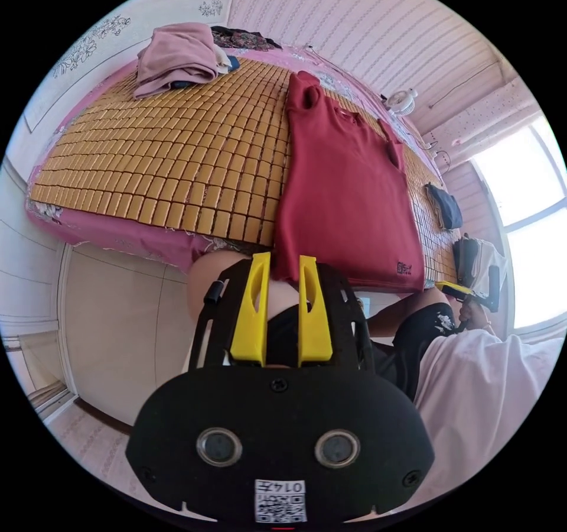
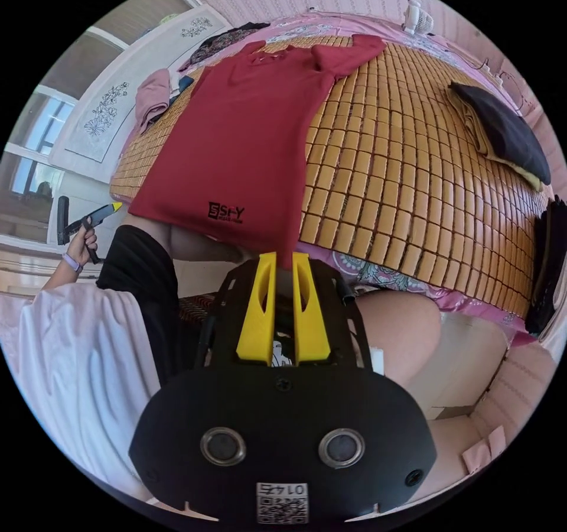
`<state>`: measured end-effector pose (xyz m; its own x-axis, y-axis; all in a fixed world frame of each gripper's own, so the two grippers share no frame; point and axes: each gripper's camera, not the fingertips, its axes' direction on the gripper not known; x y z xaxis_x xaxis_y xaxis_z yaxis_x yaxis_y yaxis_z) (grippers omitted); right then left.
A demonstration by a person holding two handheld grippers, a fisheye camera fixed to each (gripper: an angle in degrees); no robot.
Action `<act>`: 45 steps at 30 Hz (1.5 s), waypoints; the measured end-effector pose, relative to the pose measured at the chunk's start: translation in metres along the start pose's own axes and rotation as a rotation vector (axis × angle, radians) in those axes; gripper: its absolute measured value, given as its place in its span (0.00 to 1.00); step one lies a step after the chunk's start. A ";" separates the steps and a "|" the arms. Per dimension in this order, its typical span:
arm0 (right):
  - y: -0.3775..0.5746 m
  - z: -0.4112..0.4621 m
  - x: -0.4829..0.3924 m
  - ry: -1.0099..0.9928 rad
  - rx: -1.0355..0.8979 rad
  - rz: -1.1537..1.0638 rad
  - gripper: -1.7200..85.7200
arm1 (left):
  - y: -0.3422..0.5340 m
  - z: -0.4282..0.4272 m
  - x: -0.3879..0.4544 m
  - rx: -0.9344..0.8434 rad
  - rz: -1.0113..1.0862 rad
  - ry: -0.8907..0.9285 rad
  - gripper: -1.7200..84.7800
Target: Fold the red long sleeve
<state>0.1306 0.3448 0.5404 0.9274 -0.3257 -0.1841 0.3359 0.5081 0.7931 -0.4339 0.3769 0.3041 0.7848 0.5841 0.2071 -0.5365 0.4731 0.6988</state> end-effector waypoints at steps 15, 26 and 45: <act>0.074 -0.053 -0.049 0.252 0.537 -0.055 0.10 | -0.014 0.012 0.064 0.233 0.347 0.000 0.10; -0.017 -0.063 0.031 0.179 0.572 0.046 0.13 | -0.118 0.117 0.182 0.186 0.645 0.098 0.09; -0.330 0.000 0.194 0.041 0.529 0.263 0.04 | -0.241 0.289 0.218 0.025 0.661 -0.034 0.03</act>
<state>0.2000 0.1138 0.2427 0.9776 -0.2059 0.0440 -0.0242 0.0977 0.9949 -0.0437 0.2000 0.3789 0.3025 0.7250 0.6188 -0.9015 0.0067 0.4328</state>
